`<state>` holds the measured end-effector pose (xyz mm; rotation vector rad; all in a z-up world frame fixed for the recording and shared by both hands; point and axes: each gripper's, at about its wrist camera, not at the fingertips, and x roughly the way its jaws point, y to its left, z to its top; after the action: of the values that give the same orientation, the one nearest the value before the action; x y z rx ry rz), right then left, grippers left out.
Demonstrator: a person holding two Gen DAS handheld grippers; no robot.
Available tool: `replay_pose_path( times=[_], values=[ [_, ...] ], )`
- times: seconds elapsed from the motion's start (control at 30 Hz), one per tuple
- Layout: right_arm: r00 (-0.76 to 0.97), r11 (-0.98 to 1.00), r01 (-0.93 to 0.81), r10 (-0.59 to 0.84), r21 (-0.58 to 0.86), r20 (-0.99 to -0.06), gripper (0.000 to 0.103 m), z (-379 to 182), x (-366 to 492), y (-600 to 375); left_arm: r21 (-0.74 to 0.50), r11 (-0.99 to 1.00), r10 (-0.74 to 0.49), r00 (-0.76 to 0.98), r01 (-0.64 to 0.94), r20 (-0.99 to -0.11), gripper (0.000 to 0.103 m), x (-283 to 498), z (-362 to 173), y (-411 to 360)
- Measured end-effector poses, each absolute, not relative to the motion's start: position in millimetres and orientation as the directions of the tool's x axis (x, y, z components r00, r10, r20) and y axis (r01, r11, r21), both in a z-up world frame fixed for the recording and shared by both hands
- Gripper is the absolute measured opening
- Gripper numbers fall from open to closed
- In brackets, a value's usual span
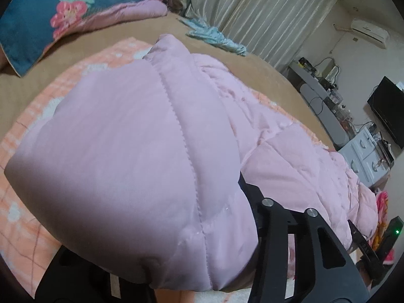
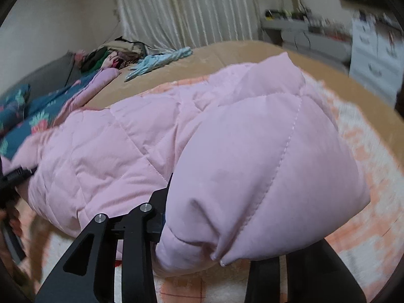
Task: Fold large clothes
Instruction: 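Lift the bundle end with the right tool and fold it over the bundle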
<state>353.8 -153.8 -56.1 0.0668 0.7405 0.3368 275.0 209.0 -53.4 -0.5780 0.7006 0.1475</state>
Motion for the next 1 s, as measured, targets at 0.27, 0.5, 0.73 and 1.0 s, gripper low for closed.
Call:
replay_pose_path(
  times=[0.27, 0.5, 0.73, 1.0],
  values=[
    [0.742, 0.934, -0.357, 0.302, 0.028, -0.598, 0.03, -22, 316, -139, -0.336, 0.902, 0.007, 0.785, -0.272, -0.619, 0.034, 256, -23, 189],
    [0.749, 0.926, -0.377, 0.299, -0.01, -0.591, 0.03, -12, 274, -145, -0.267, 0.933, 0.026, 0.786, -0.24, -0.618, 0.034, 232, -8, 177],
    [0.746, 0.92, -0.391, 0.298, -0.029, -0.596, 0.03, -7, 238, -155, -0.232, 0.947, 0.037, 0.793, -0.221, -0.608, 0.034, 193, 1, 161],
    [0.744, 0.916, -0.397, 0.29, -0.049, -0.602, 0.03, -3, 205, -161, -0.224, 0.95, 0.035, 0.79, -0.216, -0.612, 0.034, 163, 1, 155]
  ],
)
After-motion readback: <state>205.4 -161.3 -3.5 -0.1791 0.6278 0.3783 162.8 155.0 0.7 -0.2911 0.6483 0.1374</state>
